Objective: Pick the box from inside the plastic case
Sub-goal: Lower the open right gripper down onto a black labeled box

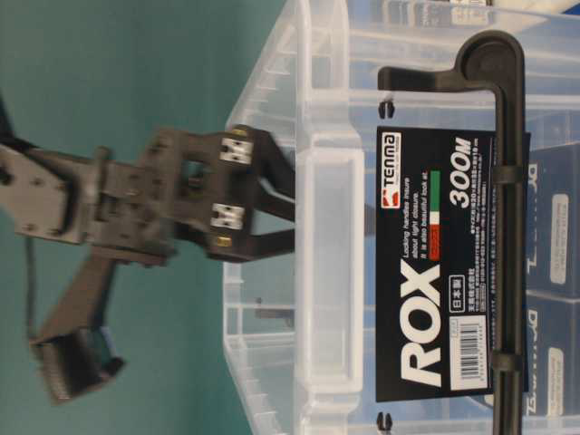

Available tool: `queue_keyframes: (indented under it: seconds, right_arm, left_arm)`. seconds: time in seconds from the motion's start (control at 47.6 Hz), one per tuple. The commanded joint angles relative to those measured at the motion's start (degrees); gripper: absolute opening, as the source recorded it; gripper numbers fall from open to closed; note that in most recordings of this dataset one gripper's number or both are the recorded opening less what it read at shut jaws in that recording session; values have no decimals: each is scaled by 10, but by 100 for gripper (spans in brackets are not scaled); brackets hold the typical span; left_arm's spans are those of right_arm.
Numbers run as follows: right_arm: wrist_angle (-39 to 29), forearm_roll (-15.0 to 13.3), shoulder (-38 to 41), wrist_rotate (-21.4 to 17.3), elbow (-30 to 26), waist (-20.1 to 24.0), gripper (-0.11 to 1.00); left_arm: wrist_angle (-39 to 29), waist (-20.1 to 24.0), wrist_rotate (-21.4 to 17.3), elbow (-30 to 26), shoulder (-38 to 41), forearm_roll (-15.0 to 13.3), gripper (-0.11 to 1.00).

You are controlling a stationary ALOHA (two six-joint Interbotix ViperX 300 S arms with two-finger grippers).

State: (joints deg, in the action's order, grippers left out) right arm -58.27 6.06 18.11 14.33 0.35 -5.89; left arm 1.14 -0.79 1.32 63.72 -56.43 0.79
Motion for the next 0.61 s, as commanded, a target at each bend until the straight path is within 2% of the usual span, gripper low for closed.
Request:
queue_keyframes:
  seconds: [0.0,0.42,0.589]
  right_arm:
    - [22,3,10,-2,4,3,98]
    - [47,3,20,-6,29,4,98]
    - [62,2,20,-24,40,6,98]
  left_arm:
    - [3,-1,0,-16,4,2,-2]
    - [3,-1,0,-15,4,2,-2]
    - [3,-1,0,-15,5,2,-2]
